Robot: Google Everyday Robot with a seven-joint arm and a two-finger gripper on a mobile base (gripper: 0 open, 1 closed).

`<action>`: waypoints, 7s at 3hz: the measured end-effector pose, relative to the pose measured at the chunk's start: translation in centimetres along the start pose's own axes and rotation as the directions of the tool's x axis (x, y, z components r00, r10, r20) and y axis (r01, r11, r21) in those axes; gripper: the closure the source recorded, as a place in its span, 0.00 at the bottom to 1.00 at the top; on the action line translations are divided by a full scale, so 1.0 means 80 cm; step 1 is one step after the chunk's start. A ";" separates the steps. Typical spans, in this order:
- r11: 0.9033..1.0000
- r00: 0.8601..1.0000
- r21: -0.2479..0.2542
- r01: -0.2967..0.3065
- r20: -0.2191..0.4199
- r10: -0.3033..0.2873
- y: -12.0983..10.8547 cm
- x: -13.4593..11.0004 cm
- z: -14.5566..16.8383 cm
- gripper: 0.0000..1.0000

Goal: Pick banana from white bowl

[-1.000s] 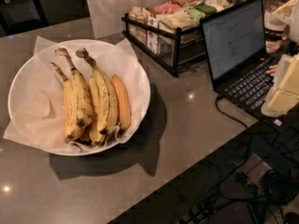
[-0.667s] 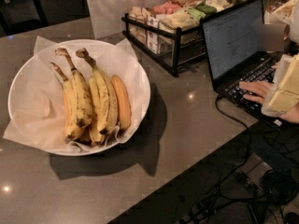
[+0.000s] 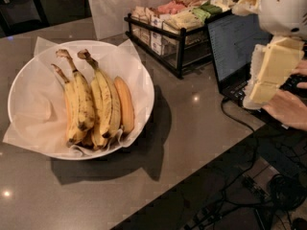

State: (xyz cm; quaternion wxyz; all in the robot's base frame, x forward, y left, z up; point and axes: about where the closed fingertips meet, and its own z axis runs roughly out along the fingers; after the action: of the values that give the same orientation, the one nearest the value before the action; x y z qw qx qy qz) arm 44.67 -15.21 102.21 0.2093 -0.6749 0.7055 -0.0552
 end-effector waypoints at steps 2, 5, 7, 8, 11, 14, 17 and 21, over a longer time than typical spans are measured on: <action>0.942 0.951 -0.129 0.310 0.056 -0.305 0.000 -0.116 0.043 0.00; 0.663 0.697 -0.213 0.717 0.226 -0.681 0.062 -0.247 0.092 0.00; 0.528 0.545 -0.139 0.837 0.274 -0.792 0.079 -0.315 0.080 0.00; 0.536 0.541 -0.100 0.838 0.270 -0.796 0.077 -0.325 0.072 0.00; 0.444 0.406 0.020 0.896 0.370 -0.836 0.075 -0.351 0.081 0.00; 0.449 0.392 0.021 0.894 0.452 -0.801 0.073 -0.345 0.111 0.00; 0.357 0.348 -0.094 0.929 0.548 -0.761 0.064 -0.362 0.177 0.00; 0.382 0.390 -0.153 0.911 0.616 -0.684 0.069 -0.399 0.228 0.19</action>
Offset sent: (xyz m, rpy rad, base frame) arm 0.0171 0.1409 -0.0368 -0.1372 0.1802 0.5076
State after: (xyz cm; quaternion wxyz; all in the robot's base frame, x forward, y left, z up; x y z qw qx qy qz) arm 46.33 20.07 90.77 0.1408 -0.9548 0.1898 0.1805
